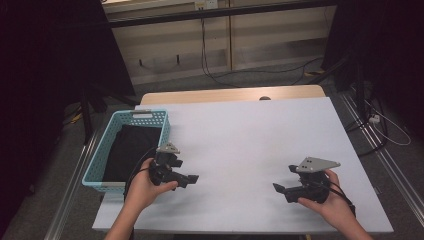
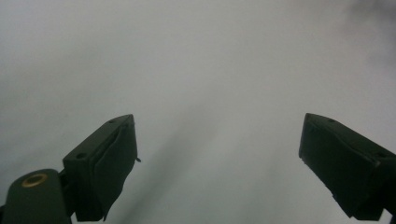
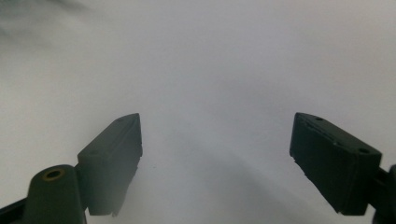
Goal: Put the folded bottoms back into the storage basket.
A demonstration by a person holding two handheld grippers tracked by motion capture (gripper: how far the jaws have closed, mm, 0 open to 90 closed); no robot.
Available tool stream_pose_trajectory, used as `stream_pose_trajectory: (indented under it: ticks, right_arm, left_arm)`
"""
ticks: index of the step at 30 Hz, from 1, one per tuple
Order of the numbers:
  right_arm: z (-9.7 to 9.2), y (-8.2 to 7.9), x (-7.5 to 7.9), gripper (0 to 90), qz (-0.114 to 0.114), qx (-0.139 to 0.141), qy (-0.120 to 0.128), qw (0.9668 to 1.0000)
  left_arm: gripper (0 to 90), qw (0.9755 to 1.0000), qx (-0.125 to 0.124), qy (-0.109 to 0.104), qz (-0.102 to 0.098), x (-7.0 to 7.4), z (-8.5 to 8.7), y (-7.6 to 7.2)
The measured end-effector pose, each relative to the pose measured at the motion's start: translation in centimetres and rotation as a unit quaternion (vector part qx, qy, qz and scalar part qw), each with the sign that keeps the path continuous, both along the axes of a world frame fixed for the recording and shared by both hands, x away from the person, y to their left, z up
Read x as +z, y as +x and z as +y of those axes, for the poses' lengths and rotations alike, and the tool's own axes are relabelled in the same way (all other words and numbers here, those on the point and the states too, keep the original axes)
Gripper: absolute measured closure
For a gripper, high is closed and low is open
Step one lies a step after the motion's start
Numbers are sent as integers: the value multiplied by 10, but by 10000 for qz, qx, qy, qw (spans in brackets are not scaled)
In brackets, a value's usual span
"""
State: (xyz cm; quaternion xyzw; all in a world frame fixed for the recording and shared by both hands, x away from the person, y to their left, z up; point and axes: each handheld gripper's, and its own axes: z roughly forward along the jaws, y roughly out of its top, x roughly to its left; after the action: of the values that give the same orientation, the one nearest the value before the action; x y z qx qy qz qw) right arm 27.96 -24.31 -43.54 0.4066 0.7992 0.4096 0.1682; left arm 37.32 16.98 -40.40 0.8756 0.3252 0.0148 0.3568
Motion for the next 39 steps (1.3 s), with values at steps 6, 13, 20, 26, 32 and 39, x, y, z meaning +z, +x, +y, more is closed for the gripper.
stream_pose_trajectory:
  ticks: [6,13,20,26,32,39]
  right_arm:
    - [-5,-2,0,164,12,-38,-4,10000]
    - [-9,-5,-2,162,34,-54,-29,10000]
    - [-10,-7,-5,159,60,-14,-25,10000]
    - [-12,-7,-5,158,68,-1,-13,10000]
    - [-12,-9,-9,157,102,36,-36,9999]
    - [-13,-11,-9,156,91,21,10,10000]
  left_arm:
    - [115,10000,-6,-26,-20,-4,3,-3]
    - [115,10000,-24,-71,-56,-7,5,-7]
    - [114,9995,-20,-245,-174,-10,8,-10]
    - [112,9994,-57,-280,-215,-11,10,-11]
    - [110,9991,-85,-311,-264,-11,11,-13]
    - [106,9991,-110,-300,-265,-15,13,-16]
